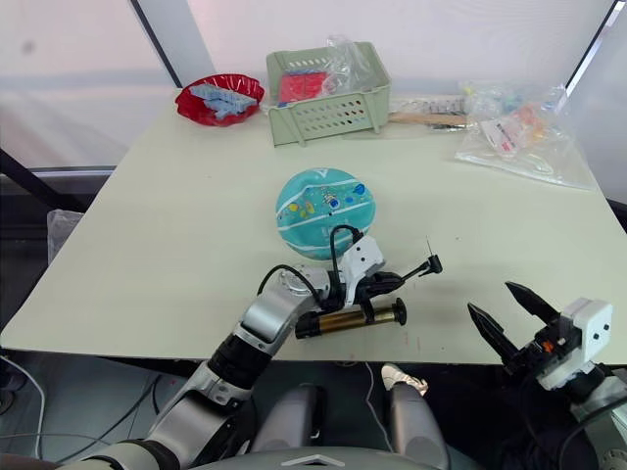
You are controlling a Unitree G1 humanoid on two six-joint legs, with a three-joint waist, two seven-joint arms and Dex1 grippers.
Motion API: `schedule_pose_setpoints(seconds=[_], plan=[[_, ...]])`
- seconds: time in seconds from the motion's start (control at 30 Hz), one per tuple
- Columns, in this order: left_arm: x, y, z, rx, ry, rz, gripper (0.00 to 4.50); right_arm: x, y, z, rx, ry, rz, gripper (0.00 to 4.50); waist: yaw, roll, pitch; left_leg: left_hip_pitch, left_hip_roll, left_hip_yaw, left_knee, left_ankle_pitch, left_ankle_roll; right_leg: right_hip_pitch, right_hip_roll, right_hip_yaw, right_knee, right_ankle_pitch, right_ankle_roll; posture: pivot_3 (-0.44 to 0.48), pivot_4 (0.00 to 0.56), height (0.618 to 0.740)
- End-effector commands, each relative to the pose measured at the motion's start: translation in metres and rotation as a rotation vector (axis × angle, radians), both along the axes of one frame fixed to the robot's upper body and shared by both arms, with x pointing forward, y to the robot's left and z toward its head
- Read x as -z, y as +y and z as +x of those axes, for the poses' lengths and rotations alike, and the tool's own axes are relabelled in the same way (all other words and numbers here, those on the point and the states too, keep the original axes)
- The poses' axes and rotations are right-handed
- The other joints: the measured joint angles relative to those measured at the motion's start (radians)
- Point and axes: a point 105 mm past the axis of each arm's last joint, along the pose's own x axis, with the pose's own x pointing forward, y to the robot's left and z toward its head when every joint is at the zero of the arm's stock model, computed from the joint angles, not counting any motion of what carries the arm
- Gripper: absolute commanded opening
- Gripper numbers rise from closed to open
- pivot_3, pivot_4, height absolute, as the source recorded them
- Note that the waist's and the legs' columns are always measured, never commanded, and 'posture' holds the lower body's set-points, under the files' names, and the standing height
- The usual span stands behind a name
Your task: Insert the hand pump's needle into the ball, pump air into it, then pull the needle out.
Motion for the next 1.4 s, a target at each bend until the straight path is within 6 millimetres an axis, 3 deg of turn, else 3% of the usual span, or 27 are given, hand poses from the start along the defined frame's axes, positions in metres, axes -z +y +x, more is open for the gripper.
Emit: schedule_pose_setpoints(seconds=[0.03, 0.43, 1.1, 1.23, 1.27, 1.4], plan=[[-0.023, -0.005, -0.009, 0.073, -0.043, -0.096, 0.03, -0.011, 0.017, 0.007, -0.035, 0.030, 0.067, 4.50, 0.000, 0.000, 0.000, 0.000, 0.000, 0.000, 0.000, 0.000, 0.000, 0.000, 0.000, 0.000, 0.000, 0.000, 0.000, 0.000, 0.150, 0.736], [-0.034, -0.004, -0.017, 0.133, -0.075, -0.160, 0.03, -0.028, 0.049, 0.035, -0.132, 0.188, 0.372, 4.50, -0.002, 0.000, 0.000, -0.001, 0.000, -0.001, 0.000, 0.000, 0.000, 0.000, 0.000, 0.000, 0.000, 0.000, 0.001, 0.000, 0.150, 0.736], [-0.035, -0.005, -0.015, 0.115, -0.077, -0.165, 0.03, -0.022, 0.057, 0.042, -0.149, 0.217, 0.432, 4.50, -0.001, 0.000, 0.000, -0.001, 0.000, -0.001, 0.000, 0.000, 0.000, 0.000, 0.001, -0.001, 0.000, 0.001, 0.001, 0.000, 0.150, 0.736], [-0.034, -0.005, -0.016, 0.115, -0.075, -0.162, 0.00, -0.023, 0.055, 0.044, -0.136, 0.202, 0.440, 3.07, -0.002, 0.000, 0.000, -0.001, 0.000, -0.001, 0.000, 0.000, 0.000, 0.000, 0.001, -0.001, 0.000, 0.001, 0.001, 0.000, 0.150, 0.736], [-0.034, -0.005, -0.016, 0.116, -0.074, -0.161, 0.00, -0.023, 0.055, 0.044, -0.135, 0.200, 0.440, 2.46, -0.002, 0.000, 0.000, -0.001, 0.000, -0.001, 0.000, 0.000, 0.000, 0.000, 0.001, -0.001, 0.000, 0.001, 0.001, 0.000, 0.150, 0.736], [-0.032, -0.004, -0.017, 0.119, -0.071, -0.155, 0.00, -0.023, 0.053, 0.046, -0.126, 0.191, 0.441, 0.76, -0.002, 0.000, 0.000, -0.001, 0.000, -0.001, 0.000, 0.000, 0.000, 0.000, 0.001, -0.001, 0.000, 0.001, 0.001, 0.000, 0.150, 0.736]])
